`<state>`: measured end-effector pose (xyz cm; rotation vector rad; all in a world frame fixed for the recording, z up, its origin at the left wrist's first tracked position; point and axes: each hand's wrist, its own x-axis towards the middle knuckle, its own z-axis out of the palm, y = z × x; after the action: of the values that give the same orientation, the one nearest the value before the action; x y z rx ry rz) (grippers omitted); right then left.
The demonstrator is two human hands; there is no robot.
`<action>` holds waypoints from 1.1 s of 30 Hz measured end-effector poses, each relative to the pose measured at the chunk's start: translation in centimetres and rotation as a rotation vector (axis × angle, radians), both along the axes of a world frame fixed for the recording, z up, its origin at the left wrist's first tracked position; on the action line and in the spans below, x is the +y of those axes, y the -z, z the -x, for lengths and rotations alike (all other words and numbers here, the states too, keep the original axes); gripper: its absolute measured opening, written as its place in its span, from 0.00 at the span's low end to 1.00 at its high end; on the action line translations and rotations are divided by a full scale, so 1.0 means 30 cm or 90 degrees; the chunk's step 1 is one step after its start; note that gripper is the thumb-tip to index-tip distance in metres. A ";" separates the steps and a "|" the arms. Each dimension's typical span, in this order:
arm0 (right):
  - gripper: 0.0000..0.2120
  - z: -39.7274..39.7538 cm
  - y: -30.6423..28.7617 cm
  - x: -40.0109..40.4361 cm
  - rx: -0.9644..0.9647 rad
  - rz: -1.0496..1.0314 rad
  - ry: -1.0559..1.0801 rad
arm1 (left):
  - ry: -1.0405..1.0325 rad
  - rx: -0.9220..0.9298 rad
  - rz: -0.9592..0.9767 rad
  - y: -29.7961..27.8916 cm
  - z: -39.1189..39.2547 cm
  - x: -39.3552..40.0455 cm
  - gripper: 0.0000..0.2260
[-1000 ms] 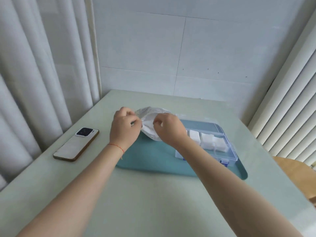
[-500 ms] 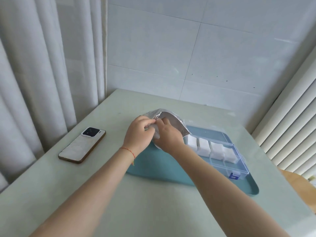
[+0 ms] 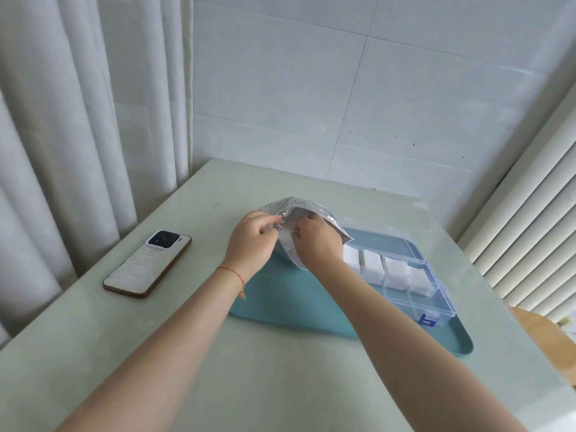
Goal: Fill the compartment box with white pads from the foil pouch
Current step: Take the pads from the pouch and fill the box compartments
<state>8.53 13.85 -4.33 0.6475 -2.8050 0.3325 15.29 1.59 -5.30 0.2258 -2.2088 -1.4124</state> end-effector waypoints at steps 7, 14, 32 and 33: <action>0.08 -0.041 -0.026 0.111 -0.002 0.198 0.035 | -0.031 -0.042 0.042 -0.002 0.021 0.029 0.17; 0.05 -0.092 -0.082 0.255 -0.297 0.560 0.052 | -0.092 -0.057 -0.018 -0.013 -0.026 0.098 0.12; 0.08 -0.088 -0.032 0.404 -0.463 0.672 -0.080 | 0.207 -0.135 -0.385 -0.015 -0.030 0.215 0.03; 0.08 -0.088 -0.028 0.420 -0.451 0.668 -0.069 | 0.226 -0.147 -0.381 -0.015 -0.028 0.223 0.05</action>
<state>11.17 26.45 -3.49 0.4412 -2.5383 2.1828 16.13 8.28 -4.86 0.2137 -2.0017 -2.3352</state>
